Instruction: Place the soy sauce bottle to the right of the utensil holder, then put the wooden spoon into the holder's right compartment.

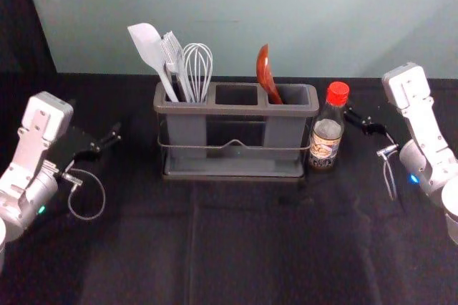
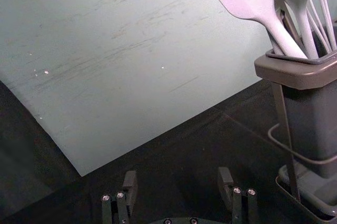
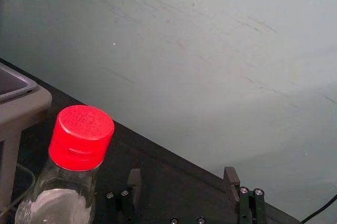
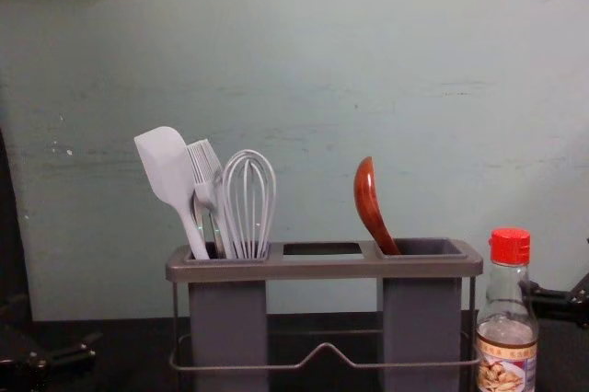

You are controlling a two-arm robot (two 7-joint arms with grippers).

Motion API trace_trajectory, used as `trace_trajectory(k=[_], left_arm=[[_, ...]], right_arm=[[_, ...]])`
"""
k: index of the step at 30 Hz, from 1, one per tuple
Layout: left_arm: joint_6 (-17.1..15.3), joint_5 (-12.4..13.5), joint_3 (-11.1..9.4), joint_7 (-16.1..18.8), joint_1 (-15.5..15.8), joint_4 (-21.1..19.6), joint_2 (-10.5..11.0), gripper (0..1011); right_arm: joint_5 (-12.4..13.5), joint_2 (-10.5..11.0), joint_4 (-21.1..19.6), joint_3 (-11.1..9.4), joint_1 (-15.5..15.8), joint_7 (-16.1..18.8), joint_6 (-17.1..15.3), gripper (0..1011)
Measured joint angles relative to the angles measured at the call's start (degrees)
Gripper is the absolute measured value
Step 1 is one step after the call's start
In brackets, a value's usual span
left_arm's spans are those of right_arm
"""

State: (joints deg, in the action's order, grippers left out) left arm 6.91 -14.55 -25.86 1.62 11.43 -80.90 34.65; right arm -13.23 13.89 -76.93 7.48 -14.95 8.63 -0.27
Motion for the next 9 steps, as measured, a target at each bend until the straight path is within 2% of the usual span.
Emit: trace_trajectory(k=[9], left_arm=[[0.0, 0.0, 0.0, 0.0, 0.0, 0.0, 0.0, 1005]], right_arm=[[0.02, 0.0, 0.0, 0.0, 0.0, 0.0, 0.04, 1002]])
